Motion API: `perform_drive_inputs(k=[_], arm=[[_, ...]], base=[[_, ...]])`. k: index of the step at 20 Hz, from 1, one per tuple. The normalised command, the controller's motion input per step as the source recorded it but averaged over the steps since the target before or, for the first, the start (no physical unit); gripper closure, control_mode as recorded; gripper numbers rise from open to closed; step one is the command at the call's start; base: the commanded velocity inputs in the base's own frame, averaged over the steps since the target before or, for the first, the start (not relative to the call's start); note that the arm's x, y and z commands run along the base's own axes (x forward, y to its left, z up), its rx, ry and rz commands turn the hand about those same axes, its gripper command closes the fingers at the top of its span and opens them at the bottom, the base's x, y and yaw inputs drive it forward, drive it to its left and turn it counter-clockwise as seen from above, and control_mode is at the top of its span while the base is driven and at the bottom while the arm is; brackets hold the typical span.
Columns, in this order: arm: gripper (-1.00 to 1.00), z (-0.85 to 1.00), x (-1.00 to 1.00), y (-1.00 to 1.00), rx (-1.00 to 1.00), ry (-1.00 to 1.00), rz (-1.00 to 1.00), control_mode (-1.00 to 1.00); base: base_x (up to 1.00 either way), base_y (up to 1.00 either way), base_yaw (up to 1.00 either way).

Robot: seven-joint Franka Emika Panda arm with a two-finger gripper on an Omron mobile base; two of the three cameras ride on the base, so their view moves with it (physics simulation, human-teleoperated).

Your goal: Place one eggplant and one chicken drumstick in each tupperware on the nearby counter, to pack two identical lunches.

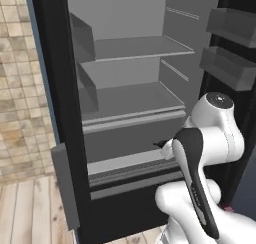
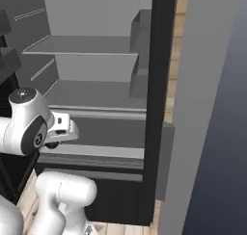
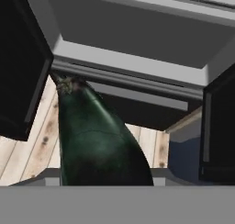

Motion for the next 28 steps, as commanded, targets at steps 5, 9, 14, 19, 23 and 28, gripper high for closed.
perform_drive_inputs(k=[5,9,14,19,23,28], arm=[[1.0,0.0,0.0,0.0,0.0,0.0,0.0,1.0],[1.0,0.0,0.0,0.0,0.0,0.0,0.0,1.0],[1.0,0.0,0.0,0.0,0.0,0.0,0.0,1.0],[1.0,0.0,0.0,0.0,0.0,0.0,0.0,1.0],[1.0,0.0,0.0,0.0,0.0,0.0,0.0,1.0],[1.0,0.0,0.0,0.0,0.0,0.0,0.0,1.0]], base=[[-1.0,-0.37,0.0],[-1.0,-0.33,0.0],[-0.99,-0.13,0.05],[-0.77,0.0,0.27],[-0.66,0.0,0.38],[-0.75,0.0,0.43]])
